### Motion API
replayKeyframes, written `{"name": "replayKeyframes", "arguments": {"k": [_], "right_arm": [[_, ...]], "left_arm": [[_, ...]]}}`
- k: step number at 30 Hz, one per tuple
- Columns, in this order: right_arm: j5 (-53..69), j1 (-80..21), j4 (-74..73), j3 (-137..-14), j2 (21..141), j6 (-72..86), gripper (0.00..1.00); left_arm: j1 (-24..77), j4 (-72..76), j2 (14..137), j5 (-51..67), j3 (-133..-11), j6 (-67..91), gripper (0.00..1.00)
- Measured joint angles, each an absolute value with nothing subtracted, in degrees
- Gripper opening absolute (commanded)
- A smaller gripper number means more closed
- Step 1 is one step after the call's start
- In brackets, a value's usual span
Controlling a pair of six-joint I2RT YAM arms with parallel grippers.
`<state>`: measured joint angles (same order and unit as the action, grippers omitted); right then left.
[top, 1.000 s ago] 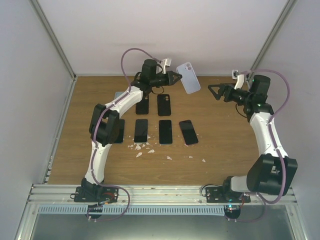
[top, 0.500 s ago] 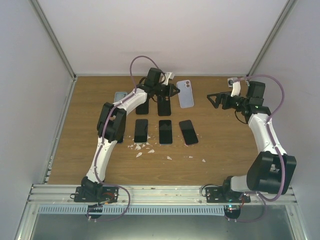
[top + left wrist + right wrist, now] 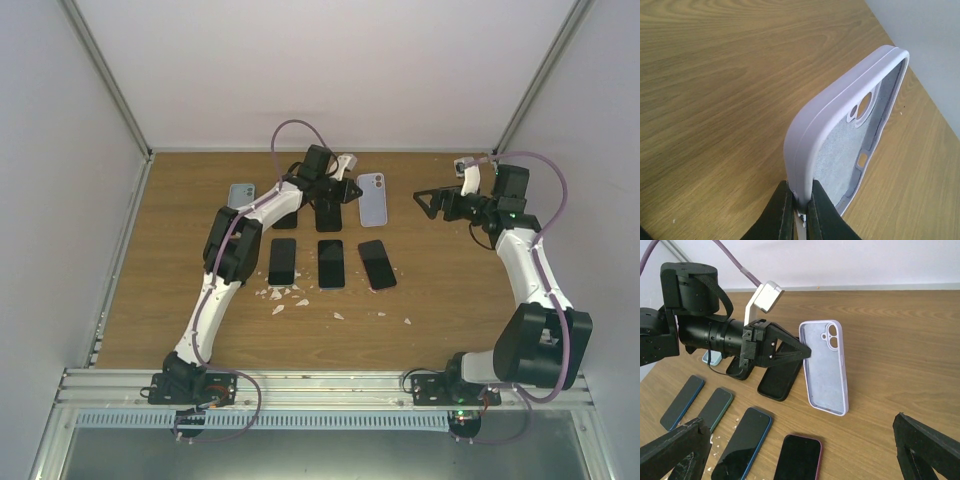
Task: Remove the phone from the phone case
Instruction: Place the phone case at the center of the board.
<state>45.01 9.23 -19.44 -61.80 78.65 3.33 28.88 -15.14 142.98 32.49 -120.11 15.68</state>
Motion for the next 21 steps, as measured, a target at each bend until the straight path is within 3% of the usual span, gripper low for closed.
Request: {"name": "replayKeyframes", "arguments": {"k": [21], "right_arm": [[45.1, 9.2, -19.3, -61.0, 78.5, 3.3, 1.0]], "left_arm": [[30.6, -15.9, 148.0, 25.4, -125.8, 11.7, 0.0]]}}
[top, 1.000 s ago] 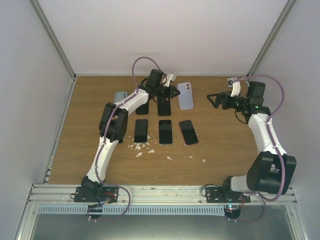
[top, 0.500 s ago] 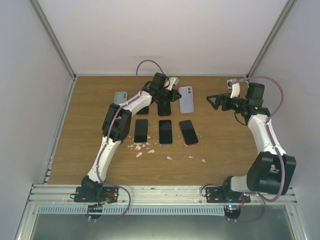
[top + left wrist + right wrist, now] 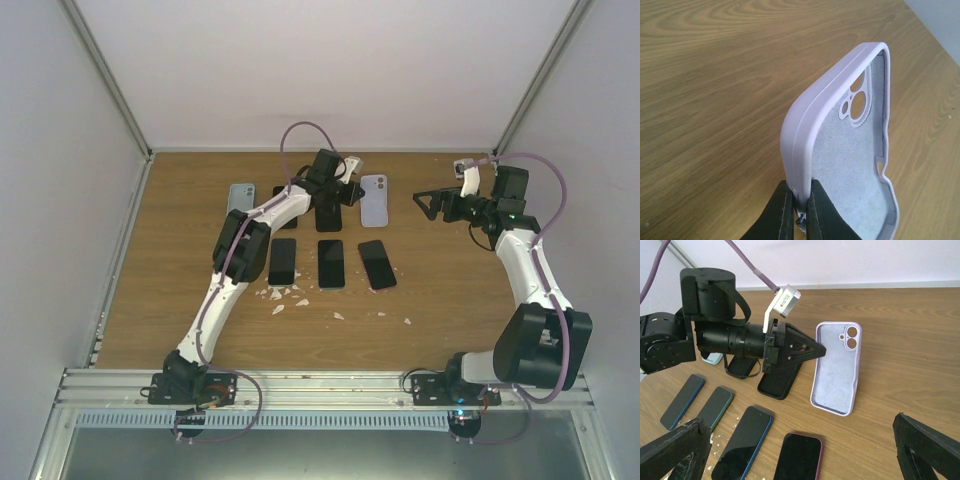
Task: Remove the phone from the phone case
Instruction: Place the phone case at the center of the board.
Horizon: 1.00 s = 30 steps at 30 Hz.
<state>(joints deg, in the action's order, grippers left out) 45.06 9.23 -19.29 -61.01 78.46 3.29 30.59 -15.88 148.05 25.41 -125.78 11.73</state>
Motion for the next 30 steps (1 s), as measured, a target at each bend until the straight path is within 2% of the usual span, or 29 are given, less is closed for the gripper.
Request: {"name": "replayKeyframes", "arguments": {"k": [20, 22, 26, 30], "right_arm": [[45.1, 9.2, -19.2, -61.0, 78.5, 3.5, 1.0], [45.3, 9.2, -19.2, -61.0, 78.5, 3.5, 1.0], [45.3, 9.2, -19.0, -61.0, 78.5, 3.5, 1.0], [45.3, 9.2, -18.8, -60.9, 78.5, 3.5, 1.0]], "left_arm": [[32.6, -21.2, 152.3, 23.0, -129.4, 8.6, 0.01], [32.9, -21.5, 152.3, 22.6, -129.4, 8.4, 0.05], [33.2, -22.2, 152.3, 20.5, -129.5, 8.6, 0.26], [33.8, -22.2, 152.1, 18.7, -129.3, 8.4, 0.4]]}}
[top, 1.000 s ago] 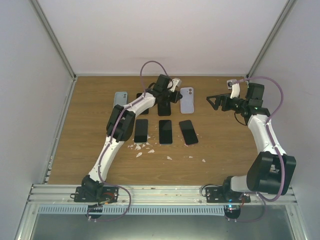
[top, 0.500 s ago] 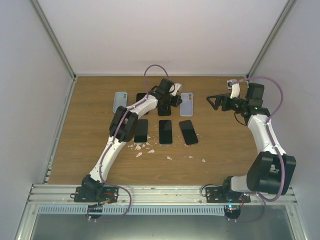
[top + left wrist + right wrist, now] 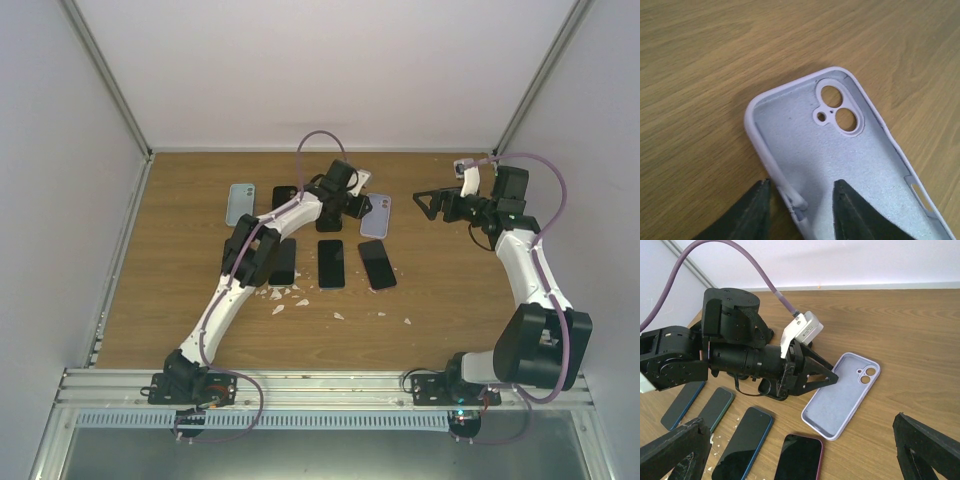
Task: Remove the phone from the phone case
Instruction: Place the phone case at the center of the board.
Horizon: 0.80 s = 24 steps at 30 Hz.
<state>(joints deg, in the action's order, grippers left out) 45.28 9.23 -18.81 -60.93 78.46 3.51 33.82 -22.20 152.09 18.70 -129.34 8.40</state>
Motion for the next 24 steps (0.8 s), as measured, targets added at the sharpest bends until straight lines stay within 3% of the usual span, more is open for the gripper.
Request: {"name": "replayKeyframes", "arguments": {"k": [12, 21, 24], "right_arm": [[45.2, 9.2, -19.4, -60.1, 77.5, 1.8, 1.0], [36.0, 9.0, -26.0, -58.6, 77.2, -14.9, 1.0], [30.7, 8.5, -26.6, -55.6, 77.1, -21.1, 1.0]], "left_arm": [[34.4, -24.4, 151.4, 20.9, -130.7, 7.2, 0.72], [34.3, -23.7, 143.2, 28.6, -128.9, 6.2, 0.96], [34.3, -22.3, 138.1, 29.8, -127.3, 5.7, 0.99]]}}
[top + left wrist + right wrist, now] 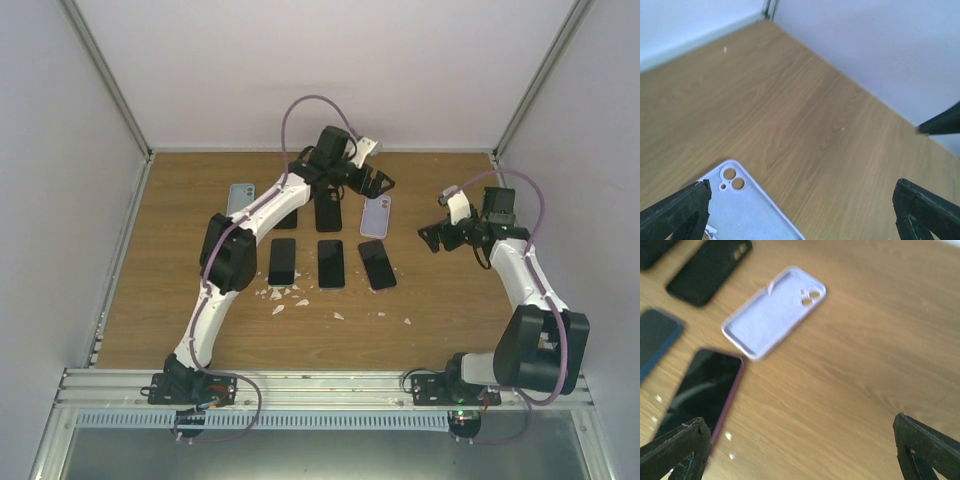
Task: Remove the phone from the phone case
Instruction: Place the phone case at the center of the board, then adjust the phone at the center of the board.
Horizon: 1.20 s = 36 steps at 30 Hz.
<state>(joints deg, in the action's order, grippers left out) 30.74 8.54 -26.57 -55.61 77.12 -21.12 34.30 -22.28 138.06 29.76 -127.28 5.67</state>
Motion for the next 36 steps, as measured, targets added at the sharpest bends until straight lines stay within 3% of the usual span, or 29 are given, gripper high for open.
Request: {"name": "replayKeyframes", "arguments": {"k": [8, 18, 36], "right_arm": [[18.2, 5.4, -25.3, -49.7, 77.4, -32.9, 1.0], [8.6, -0.3, -19.3, -43.8, 82.8, -39.4, 1.0], [6.7, -9.1, -15.9, -42.9, 88.5, -41.2, 1.0]], "left_arm": [[31.9, -19.9, 125.2, 31.5, -118.3, 5.5, 0.99], [26.0, -20.0, 118.4, 31.2, -108.2, 6.0, 0.99], [20.9, -19.4, 111.5, 31.6, -102.9, 8.5, 0.99]]}}
